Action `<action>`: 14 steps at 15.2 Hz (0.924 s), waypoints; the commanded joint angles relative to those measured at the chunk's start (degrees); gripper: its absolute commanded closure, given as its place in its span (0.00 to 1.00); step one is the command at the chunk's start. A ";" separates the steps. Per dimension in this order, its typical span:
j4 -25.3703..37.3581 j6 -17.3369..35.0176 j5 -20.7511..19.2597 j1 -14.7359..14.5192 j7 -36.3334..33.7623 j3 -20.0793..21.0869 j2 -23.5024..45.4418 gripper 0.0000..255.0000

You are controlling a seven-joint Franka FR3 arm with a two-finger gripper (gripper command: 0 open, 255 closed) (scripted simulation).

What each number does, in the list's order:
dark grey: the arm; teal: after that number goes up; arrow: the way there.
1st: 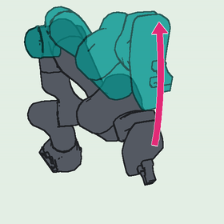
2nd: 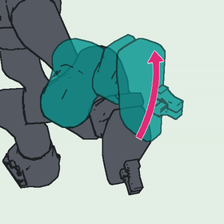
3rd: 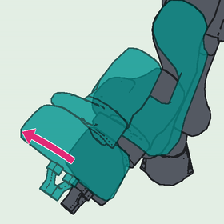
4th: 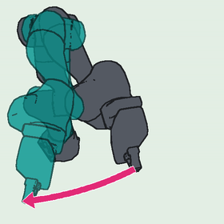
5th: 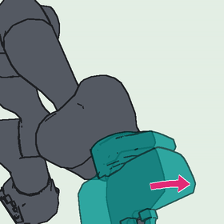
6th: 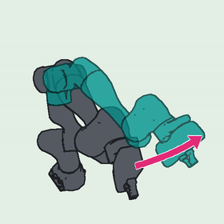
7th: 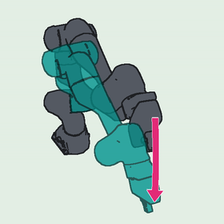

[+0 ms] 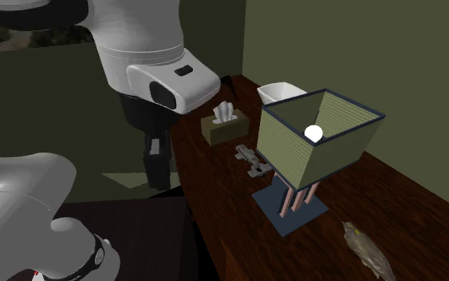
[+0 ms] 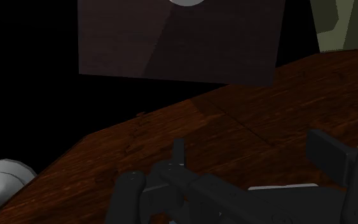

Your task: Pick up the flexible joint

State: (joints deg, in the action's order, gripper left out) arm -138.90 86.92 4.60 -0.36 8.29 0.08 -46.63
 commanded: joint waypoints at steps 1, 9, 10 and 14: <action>0.00 0.00 0.00 0.00 0.00 0.00 0.00 0.00; -0.63 13.59 4.25 -3.36 -2.85 5.83 11.47 0.00; -0.37 15.21 4.64 -3.74 -3.18 6.55 13.15 0.00; 1.40 21.41 5.76 -5.08 -4.58 9.37 20.29 0.00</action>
State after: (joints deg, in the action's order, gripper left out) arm -138.60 106.54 10.13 -5.15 4.13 8.68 -28.94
